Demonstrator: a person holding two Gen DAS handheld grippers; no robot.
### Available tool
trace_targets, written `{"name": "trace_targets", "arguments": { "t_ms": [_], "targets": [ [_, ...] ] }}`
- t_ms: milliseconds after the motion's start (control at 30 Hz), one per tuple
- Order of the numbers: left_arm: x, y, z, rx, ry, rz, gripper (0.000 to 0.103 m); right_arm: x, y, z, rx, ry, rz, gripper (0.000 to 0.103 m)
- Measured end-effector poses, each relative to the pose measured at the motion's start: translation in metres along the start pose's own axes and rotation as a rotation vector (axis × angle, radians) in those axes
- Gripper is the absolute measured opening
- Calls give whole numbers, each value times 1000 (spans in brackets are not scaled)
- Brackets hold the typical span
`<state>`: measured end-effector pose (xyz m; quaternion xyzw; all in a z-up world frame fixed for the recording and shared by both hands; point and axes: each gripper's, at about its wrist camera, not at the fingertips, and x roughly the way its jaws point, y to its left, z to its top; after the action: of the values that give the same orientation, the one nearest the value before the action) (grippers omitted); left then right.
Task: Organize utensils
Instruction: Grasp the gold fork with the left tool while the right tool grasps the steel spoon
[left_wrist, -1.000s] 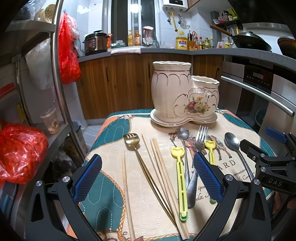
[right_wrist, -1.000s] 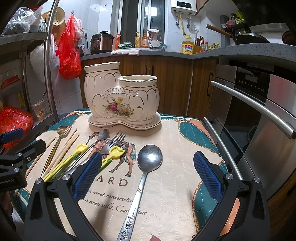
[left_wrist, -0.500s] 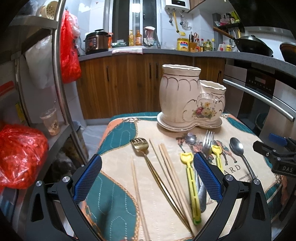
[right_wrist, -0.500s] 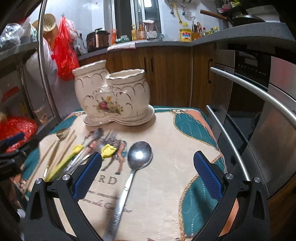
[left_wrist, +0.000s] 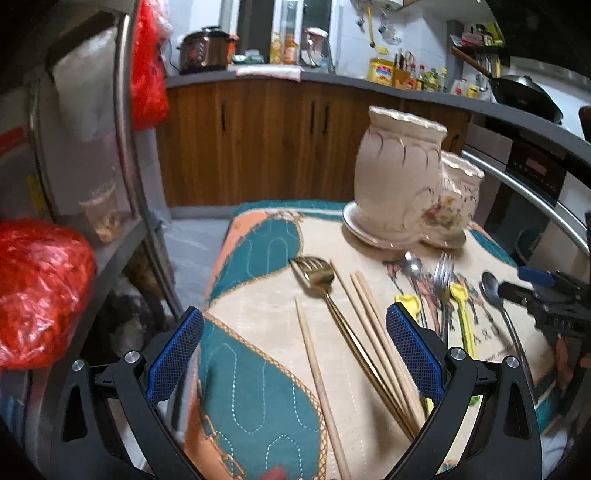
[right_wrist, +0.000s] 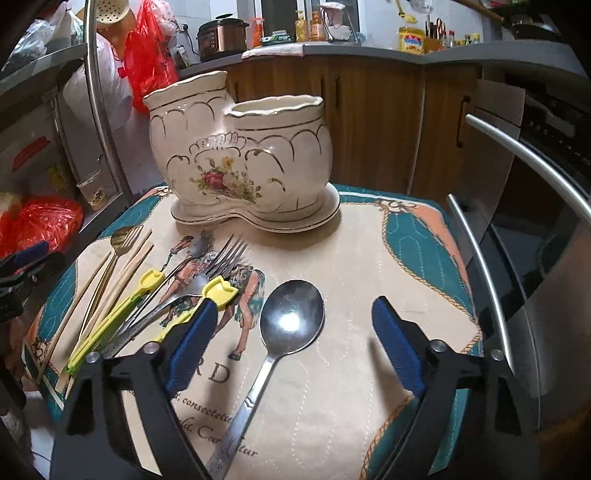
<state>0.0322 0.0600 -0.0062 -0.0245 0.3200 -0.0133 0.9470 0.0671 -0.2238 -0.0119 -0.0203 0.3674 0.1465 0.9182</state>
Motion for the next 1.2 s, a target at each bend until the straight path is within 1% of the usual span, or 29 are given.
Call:
{"name": "trace_targets", "arguments": {
  "t_ms": [33, 67, 100, 133, 200, 233, 267, 333, 467, 567, 633, 700, 767, 833, 933, 1000, 1033, 1133, 1200],
  "targets": [
    [4, -1, -2, 14, 20, 18, 98, 2, -3, 0, 17, 14, -6, 76],
    [8, -4, -3, 32, 35, 33, 98, 4, -5, 1, 32, 22, -9, 72],
    [9, -6, -3, 49, 37, 51, 97, 5, -8, 0, 49, 24, -16, 69],
    [10, -7, -1, 60, 30, 69, 97, 5, -12, -1, 77, 25, -17, 68],
    [9, -9, 5, 78, 18, 98, 97, 7, -16, -4, 116, 40, 24, 64],
    [10, -9, 7, 82, 21, 105, 97, 11, -16, -8, 128, 65, 37, 62],
    [13, -9, 10, 84, 42, 105, 97, 11, -15, -8, 121, 61, 24, 58],
    [18, -8, 13, 77, 80, 81, 97, 6, -10, -9, 88, 33, 43, 57],
    [28, -5, 16, 63, 143, 69, 95, 0, -8, -10, 72, -4, 69, 57],
    [30, -9, 22, 70, 152, 68, 94, -2, -9, -7, 53, 1, 77, 58],
    [31, -13, 28, 82, 154, 60, 90, -3, -12, -1, 35, 9, 59, 58],
    [35, -16, 34, 94, 167, 61, 80, -4, -17, 7, 8, 15, 37, 58],
    [39, -18, 41, 93, 179, 44, 78, -4, -24, 14, -5, 25, 32, 58],
    [44, -18, 45, 83, 195, 34, 76, 0, -35, 24, 10, 57, 49, 58],
    [52, -15, 50, 52, 223, 10, 74, 4, -44, 32, 8, 75, 57, 58],
    [59, -14, 51, 38, 247, 3, 66, 7, -44, 34, -4, 91, 66, 58],
    [62, -15, 52, 38, 252, 4, 64, 10, -42, 35, -12, 100, 82, 57],
    [71, -17, 50, 40, 268, -4, 56, 16, -38, 35, -21, 115, 125, 53],
    [79, -17, 49, 29, 292, -24, 46, 20, -39, 35, -12, 128, 157, 47]
  ]
}}
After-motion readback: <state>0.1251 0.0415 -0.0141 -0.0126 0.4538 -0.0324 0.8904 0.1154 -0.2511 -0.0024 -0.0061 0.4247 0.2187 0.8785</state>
